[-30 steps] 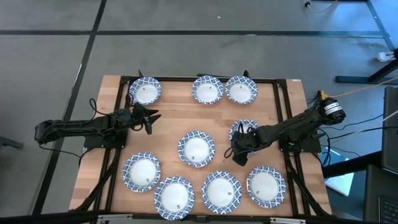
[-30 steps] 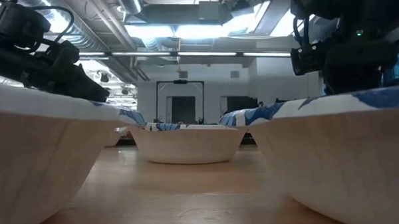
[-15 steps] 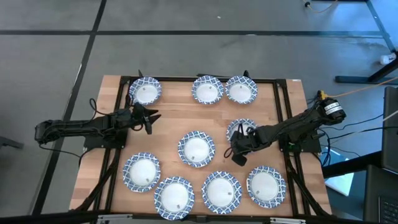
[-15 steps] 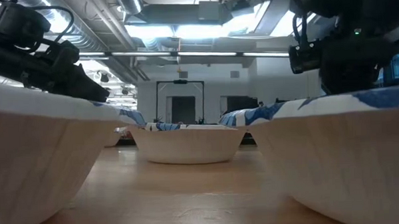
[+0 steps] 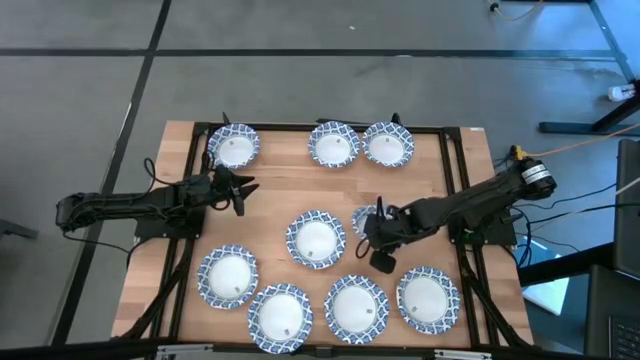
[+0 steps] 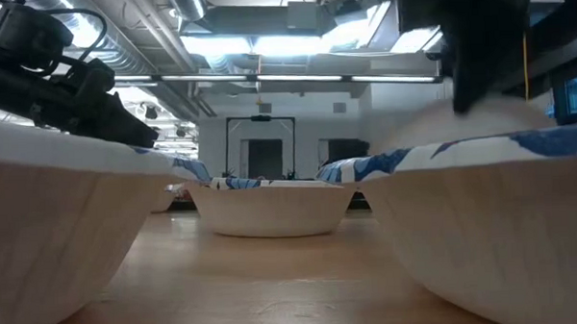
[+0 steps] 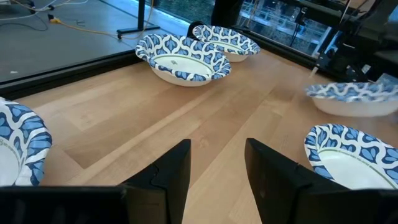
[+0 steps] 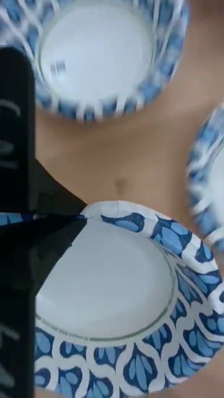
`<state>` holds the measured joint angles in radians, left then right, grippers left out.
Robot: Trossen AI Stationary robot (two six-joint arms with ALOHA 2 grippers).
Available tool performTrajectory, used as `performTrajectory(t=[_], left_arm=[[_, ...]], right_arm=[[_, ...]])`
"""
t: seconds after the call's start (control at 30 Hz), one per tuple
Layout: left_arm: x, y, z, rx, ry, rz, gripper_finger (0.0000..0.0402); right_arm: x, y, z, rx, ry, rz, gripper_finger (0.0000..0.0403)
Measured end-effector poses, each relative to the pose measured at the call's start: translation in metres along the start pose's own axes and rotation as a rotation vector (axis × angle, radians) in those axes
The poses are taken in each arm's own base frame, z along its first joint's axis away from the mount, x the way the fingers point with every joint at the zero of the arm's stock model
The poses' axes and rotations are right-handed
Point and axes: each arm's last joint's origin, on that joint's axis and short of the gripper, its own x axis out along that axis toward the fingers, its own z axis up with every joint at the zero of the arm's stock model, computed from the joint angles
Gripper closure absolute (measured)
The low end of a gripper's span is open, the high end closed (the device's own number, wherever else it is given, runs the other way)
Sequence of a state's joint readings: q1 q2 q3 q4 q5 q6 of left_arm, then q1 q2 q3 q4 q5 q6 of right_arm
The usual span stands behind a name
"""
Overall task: Nest bowls inside each other
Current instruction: Stack the blue patterned bowl on the blue patterned bowl
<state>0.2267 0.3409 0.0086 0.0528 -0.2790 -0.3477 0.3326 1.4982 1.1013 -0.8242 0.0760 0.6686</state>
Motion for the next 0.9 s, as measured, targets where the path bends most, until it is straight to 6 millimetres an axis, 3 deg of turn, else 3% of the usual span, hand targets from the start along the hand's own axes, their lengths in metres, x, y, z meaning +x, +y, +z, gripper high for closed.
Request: performTrajectory(t=[0.27,0.53,0.67,0.9], left_arm=[[0.000,0.000,0.000,0.000,0.000,0.000,0.0256],[0.000,0.000,0.000,-0.012,0.001,-0.002,0.0256],[0.000,0.000,0.000,-0.013,0.002,-0.005,0.0256],[0.000,0.000,0.000,-0.014,0.003,-0.005,0.0256]], right_arm=[[-0.045,0.050,-0.004,-0.094,-0.087,0.124,0.0398],[-0.058,0.104,-0.030,-0.113,-0.207,0.369,0.0398],[-0.051,0.123,-0.040,-0.141,-0.229,0.410,0.0398],[-0.005,0.135,-0.048,-0.160,-0.135,0.296,0.0398]])
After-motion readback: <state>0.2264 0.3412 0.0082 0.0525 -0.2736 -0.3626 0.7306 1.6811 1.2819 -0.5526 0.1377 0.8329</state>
